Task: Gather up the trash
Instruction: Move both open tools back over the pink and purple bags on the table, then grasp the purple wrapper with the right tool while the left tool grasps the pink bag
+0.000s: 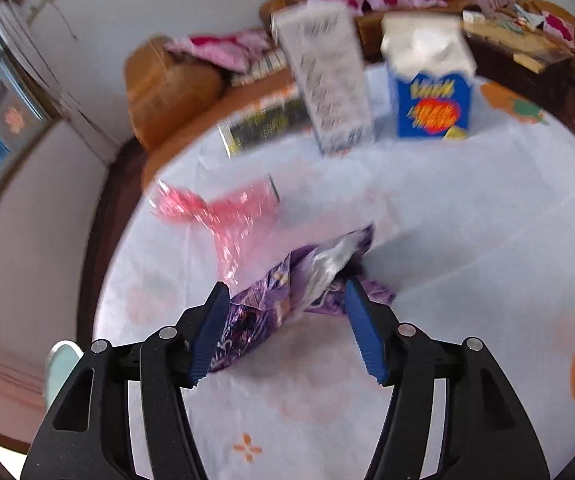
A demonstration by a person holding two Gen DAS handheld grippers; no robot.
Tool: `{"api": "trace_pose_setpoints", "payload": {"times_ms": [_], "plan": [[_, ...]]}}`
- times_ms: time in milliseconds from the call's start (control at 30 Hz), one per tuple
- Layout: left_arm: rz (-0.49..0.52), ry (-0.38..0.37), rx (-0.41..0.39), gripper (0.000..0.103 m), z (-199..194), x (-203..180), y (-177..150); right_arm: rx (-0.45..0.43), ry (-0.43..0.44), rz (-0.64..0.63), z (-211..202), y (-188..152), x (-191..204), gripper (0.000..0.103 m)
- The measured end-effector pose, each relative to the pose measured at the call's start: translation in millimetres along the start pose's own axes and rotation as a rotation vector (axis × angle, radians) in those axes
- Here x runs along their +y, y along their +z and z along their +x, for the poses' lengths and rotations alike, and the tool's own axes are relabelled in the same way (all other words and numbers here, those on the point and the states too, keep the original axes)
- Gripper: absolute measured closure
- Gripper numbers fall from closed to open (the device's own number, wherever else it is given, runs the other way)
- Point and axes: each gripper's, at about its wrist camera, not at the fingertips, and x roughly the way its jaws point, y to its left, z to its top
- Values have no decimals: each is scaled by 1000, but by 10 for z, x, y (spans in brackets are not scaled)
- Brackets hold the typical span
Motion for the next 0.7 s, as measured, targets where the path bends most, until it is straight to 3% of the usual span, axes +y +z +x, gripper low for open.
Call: {"api": "trace_pose_setpoints", "payload": {"times_ms": [33,133,300,400,533,700], "plan": [[-1,4,-1,25,-4,14,9,26,-2,3,86,-9,10,60],[8,10,-7,25,-12,21,39,38,53,-5,136,-61,-15,86],[71,-34,-40,26,-1,-243,186,-90,-5,-126,-301,-35,-179,87],[126,-93,-65,26,-12,-555,314,-153,-102,-254,-488,58,-409,87],[197,-193,-107,26,0,-1152,535,-229,-248,-406,-579,161,-765,87],[219,-274,-129,26,132,-2008,824,-266,-300,-454,-581,308,-1194,86]]}}
